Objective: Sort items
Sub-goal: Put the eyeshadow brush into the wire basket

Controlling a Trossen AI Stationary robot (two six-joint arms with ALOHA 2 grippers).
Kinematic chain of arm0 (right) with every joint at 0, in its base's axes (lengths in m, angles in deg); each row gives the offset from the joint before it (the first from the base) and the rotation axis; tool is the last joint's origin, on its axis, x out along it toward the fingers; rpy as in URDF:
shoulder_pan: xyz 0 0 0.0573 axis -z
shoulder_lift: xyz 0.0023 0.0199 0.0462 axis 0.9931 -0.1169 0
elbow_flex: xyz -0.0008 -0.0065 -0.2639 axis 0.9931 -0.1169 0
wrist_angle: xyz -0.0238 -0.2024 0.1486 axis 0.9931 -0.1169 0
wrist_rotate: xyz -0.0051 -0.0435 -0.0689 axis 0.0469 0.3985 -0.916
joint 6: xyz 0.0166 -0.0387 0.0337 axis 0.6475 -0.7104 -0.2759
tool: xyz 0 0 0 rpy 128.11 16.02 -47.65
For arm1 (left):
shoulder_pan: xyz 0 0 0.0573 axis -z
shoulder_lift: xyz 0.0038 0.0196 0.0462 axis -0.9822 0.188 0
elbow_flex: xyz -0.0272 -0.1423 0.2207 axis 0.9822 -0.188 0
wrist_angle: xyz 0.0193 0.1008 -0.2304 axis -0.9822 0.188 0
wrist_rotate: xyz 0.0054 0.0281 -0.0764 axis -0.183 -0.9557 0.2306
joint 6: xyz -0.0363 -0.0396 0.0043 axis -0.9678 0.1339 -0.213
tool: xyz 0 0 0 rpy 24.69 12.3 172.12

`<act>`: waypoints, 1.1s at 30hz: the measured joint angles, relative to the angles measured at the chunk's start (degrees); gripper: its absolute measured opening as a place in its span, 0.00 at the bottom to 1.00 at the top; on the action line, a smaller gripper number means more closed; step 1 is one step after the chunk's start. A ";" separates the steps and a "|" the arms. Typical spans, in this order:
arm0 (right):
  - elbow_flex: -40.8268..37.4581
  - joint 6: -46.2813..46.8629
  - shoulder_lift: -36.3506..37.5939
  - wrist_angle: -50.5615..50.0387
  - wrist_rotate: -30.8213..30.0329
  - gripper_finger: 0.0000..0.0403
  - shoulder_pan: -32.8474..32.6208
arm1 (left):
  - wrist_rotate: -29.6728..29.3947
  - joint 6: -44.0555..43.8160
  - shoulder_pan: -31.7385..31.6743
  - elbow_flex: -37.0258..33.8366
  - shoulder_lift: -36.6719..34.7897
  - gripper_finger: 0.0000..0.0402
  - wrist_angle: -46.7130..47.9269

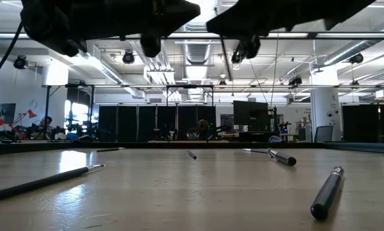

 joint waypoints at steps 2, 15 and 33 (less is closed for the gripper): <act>-0.07 1.40 3.49 -5.64 -3.42 0.04 -2.00 | -0.38 -0.33 -0.01 -1.12 -0.23 0.12 -0.12; 4.30 27.26 21.52 -45.02 -33.98 0.03 -27.41 | -1.05 -1.29 -0.21 -4.80 -0.31 0.21 -0.46; 28.61 85.56 -0.84 -99.25 -46.31 0.03 -58.58 | -1.63 -3.32 -0.25 -4.89 -0.22 0.21 1.80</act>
